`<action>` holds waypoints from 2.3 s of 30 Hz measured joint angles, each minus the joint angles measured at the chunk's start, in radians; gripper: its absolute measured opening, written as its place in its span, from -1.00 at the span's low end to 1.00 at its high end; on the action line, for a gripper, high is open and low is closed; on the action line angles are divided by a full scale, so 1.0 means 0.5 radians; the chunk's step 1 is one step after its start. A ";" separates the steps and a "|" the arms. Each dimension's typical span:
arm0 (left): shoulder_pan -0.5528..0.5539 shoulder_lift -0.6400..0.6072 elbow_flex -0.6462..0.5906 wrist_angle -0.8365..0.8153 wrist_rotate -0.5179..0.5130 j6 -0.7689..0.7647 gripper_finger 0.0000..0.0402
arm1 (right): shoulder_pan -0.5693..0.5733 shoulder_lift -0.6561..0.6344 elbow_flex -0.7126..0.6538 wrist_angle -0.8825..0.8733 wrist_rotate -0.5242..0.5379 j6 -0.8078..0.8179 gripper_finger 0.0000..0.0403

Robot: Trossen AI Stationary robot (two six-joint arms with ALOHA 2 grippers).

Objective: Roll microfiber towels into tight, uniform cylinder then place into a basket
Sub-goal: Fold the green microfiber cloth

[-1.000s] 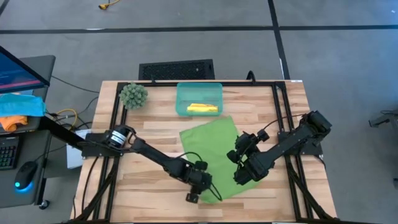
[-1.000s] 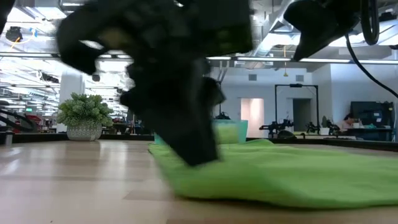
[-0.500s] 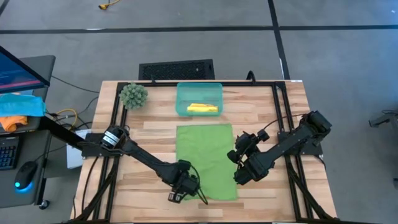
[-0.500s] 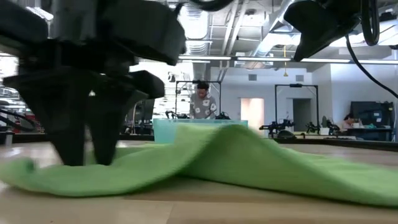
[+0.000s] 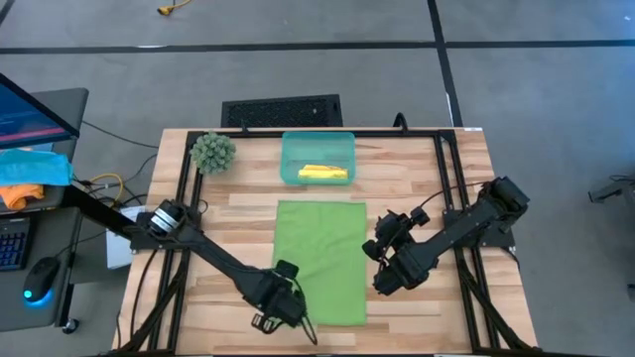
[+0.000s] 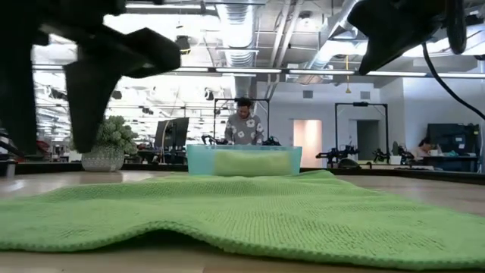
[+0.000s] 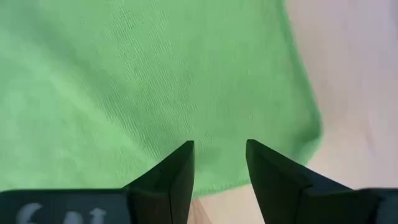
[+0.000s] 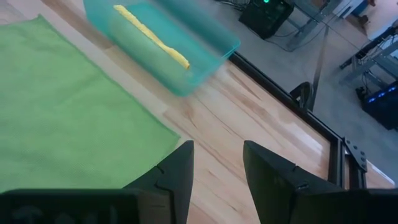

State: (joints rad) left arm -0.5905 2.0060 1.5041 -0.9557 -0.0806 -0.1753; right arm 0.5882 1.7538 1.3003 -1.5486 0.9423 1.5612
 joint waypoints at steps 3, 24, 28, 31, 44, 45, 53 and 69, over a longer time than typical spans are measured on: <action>-0.060 -0.011 -0.001 -0.015 -0.098 -0.023 -0.31 | 0.030 0.000 0.000 0.002 -0.006 0.000 -0.20; -0.442 -0.015 -0.038 0.238 -0.444 -0.259 -0.31 | 0.404 0.002 0.000 1.046 -0.148 -0.766 -0.20; -0.444 -0.015 -0.042 0.239 -0.371 -0.252 -0.31 | 0.398 0.003 0.000 1.050 -0.148 -0.788 -0.20; -0.437 -0.015 -0.123 0.332 -0.355 -0.251 -0.31 | 0.390 0.003 0.000 1.054 -0.149 -0.820 -0.20; -0.416 -0.015 -0.350 0.502 -0.285 -0.378 -0.31 | 0.386 0.003 0.000 1.066 -0.155 -0.821 -0.20; -0.417 -0.015 -0.358 0.520 -0.279 -0.388 -0.31 | 0.386 0.003 0.000 1.067 -0.155 -0.821 -0.20; -0.417 -0.018 -0.396 0.575 -0.281 -0.429 -0.31 | 0.393 0.003 -0.001 1.183 -0.340 -0.856 -0.20; -0.412 -0.018 -0.399 0.633 -0.305 -0.497 -0.97 | 0.645 0.004 -0.167 1.774 -0.537 -1.316 -0.20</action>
State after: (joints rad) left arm -0.7967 1.9972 1.3045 -0.6391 -0.2334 -0.4240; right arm 0.9106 1.7557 1.2169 -0.6616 0.6737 0.9030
